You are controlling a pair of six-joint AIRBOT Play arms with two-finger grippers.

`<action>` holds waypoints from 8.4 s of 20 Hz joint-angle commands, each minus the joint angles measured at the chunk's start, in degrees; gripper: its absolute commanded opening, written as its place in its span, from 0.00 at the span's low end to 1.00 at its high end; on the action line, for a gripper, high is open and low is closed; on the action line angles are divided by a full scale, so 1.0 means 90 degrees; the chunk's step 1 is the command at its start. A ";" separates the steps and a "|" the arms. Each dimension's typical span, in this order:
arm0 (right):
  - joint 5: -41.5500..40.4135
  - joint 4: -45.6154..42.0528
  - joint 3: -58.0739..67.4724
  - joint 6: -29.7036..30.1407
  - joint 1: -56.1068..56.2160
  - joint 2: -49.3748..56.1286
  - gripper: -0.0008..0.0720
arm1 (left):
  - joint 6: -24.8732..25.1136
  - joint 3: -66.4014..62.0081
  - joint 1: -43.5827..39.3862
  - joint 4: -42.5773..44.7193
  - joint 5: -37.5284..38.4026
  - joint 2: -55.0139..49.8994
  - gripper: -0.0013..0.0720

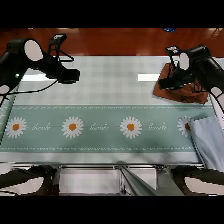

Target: Fold the shirts.

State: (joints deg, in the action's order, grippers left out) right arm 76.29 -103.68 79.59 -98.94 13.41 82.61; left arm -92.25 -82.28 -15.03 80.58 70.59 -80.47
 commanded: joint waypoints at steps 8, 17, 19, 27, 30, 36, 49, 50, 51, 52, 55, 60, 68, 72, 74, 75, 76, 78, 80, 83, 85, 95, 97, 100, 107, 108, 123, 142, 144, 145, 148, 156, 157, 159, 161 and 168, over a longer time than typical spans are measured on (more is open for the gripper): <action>0.0000 0.0000 0.0002 -0.0002 0.0002 0.0002 0.07 | 0.0000 -0.0002 0.0000 0.0002 -0.0002 -0.0002 0.04; -0.0117 0.0000 0.0002 -0.0002 0.0002 0.0002 0.07 | 0.0000 -0.0002 0.0000 0.0000 -0.0318 -0.0070 0.04; -0.0435 -0.0005 0.0002 -0.0005 0.0002 0.0002 0.07 | 0.0029 -0.0002 0.0017 0.0090 -0.0712 -0.0092 0.04; -0.2586 -0.2205 0.0129 -0.1183 -0.0316 -0.0012 0.58 | 0.0605 0.0185 0.1035 0.1569 0.0226 -0.0231 0.71; -0.2183 -0.1809 0.0112 -0.2285 -0.1503 0.0012 0.58 | 0.0610 0.1239 0.1945 0.0396 -0.0704 0.0556 0.71; -0.2652 0.0738 -0.0736 -0.1824 -0.3509 0.0384 0.57 | 0.0918 0.3509 0.2327 -0.0391 -0.1921 0.2091 0.71; -0.2805 0.1894 -0.0726 -0.0998 -0.3529 0.1583 0.09 | 0.1032 0.3687 0.2327 -0.0389 -0.2127 0.1989 0.71; -0.2628 0.1994 -0.0678 -0.0801 -0.3475 0.1562 0.07 | 0.1039 0.3687 0.2329 -0.0384 -0.2130 0.1972 0.71; -0.2433 0.2072 -0.0573 -0.0614 -0.3415 0.1523 0.07 | 0.1166 0.3687 0.2341 -0.0379 -0.2135 0.1982 0.71; -0.2251 0.2064 -0.0415 -0.0398 -0.3342 0.1401 0.07 | 0.1275 0.3674 0.2348 -0.0270 -0.2137 0.2030 0.71; -0.2297 0.1916 0.0308 0.0126 -0.3009 0.0512 0.07 | 0.1270 0.3660 0.2531 -0.0022 -0.2132 0.2489 0.71; -0.2579 0.1630 0.1923 0.0355 -0.2040 -0.1226 0.07 | 0.0675 0.3665 0.2645 -0.0214 -0.2103 0.3628 0.71; -0.2135 0.2482 0.3704 0.0661 -0.0408 -0.2518 0.07 | 0.0627 0.3810 0.2050 -0.1027 -0.1596 0.4143 0.71; -0.1440 0.2778 0.3699 0.0833 0.0731 -0.2686 0.07 | 0.0646 0.3806 0.1872 -0.0896 -0.1702 0.4148 0.71; -0.0614 0.2783 0.3660 0.0835 0.1428 -0.2528 0.07 | 0.0644 0.3806 0.1880 -0.0680 -0.1722 0.4148 0.71; -0.0352 0.2788 0.3517 0.0743 0.1727 -0.2409 0.07 | 0.0641 0.3806 0.1877 -0.0668 -0.1707 0.4148 0.71; -0.0199 0.2790 0.3235 0.0624 0.2018 -0.2256 0.07 | 0.0641 0.3806 0.1877 -0.0668 -0.1688 0.4148 0.71; -0.0214 0.2815 0.2443 0.0512 0.2565 -0.1962 0.07 | 0.0646 0.3806 0.1880 -0.0634 -0.1685 0.4148 0.71; -0.0488 0.2817 0.1477 0.0381 0.3084 -0.1654 0.07 | 0.0617 0.3806 0.1882 -0.0352 -0.1676 0.4148 0.71; -0.1734 0.2912 -0.0151 -0.0369 0.3589 -0.1285 0.07 | 0.0600 0.3810 0.1865 -0.0406 -0.1452 0.4141 0.71; -0.3291 0.3878 -0.1107 -0.0469 0.3784 -0.0952 0.07 | 0.0600 0.3854 0.1865 -0.0639 -0.1455 0.4141 0.71; -0.2074 0.4733 -0.1197 0.0566 0.1078 -0.1690 0.57 | 0.0673 0.3876 0.1916 -0.0950 -0.0452 0.3993 0.71; -0.1188 0.3514 -0.1457 0.0364 -0.0005 -0.2523 0.57 | 0.0731 0.4211 0.1991 -0.1047 -0.0236 0.3806 0.71; -0.0811 0.2890 -0.2803 0.0075 -0.1596 -0.3888 0.57 | 0.1178 0.5265 0.2358 -0.2858 -0.0216 0.3215 0.71; -0.0435 0.4456 -0.5457 0.0826 -0.3468 -0.6229 0.57 | 0.2528 0.5659 0.3087 -0.5047 -0.0199 0.1727 0.71; -0.0454 0.4622 -0.5663 0.0826 -0.3458 -0.6360 0.57 | 0.2951 0.5659 0.2885 -0.5391 -0.0168 0.1494 0.71; 0.0321 0.4277 -0.5950 0.1064 -0.3449 -0.6453 0.57 | 0.3840 0.4872 0.1224 -0.5564 -0.0624 0.0299 0.03; -0.1715 0.7633 -0.7507 0.2431 0.0046 -0.3733 0.57 | 0.3597 0.4656 0.1627 -0.5064 -0.0350 0.0379 0.04; -0.1938 0.7691 -0.7274 0.2577 0.0330 -0.3140 0.57 | 0.3599 0.4656 0.1627 -0.5064 -0.0352 0.0369 0.03; -0.2042 0.7696 -0.7193 0.2586 0.0444 -0.2883 0.57 | 0.3599 0.4656 0.1627 -0.5064 -0.0357 0.0369 0.04; -0.2263 0.7754 -0.6897 0.3060 0.0724 -0.2480 0.07 | 0.3599 0.4653 0.1627 -0.5071 -0.0359 0.0369 0.04; -0.0544 0.4592 -0.2424 0.1855 -0.0872 -0.3259 0.07 | 0.3053 0.2880 0.2453 -0.5119 0.0301 0.1304 0.04; -0.0304 0.4469 -0.1598 0.1851 -0.1061 -0.3259 0.07 | 0.2926 0.2489 0.2545 -0.5122 0.0333 0.1506 0.03; 0.0056 0.4284 -0.0019 0.1848 -0.1205 -0.3259 0.07 | 0.2574 0.1632 0.2669 -0.5124 0.0321 0.1933 0.03; 0.0289 0.4311 0.1430 0.1848 -0.1200 -0.3259 0.07 | 0.2283 0.0753 0.2671 -0.5122 0.0160 0.2322 0.03; 0.1141 0.3767 0.4104 0.1634 -0.1200 -0.4024 0.07 | 0.1739 -0.1877 0.3191 -0.4005 0.0223 0.3716 0.03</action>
State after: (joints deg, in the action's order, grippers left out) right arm 83.05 -65.78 109.06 -82.91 2.81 50.13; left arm -73.45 -90.91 11.38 37.87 72.60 -52.31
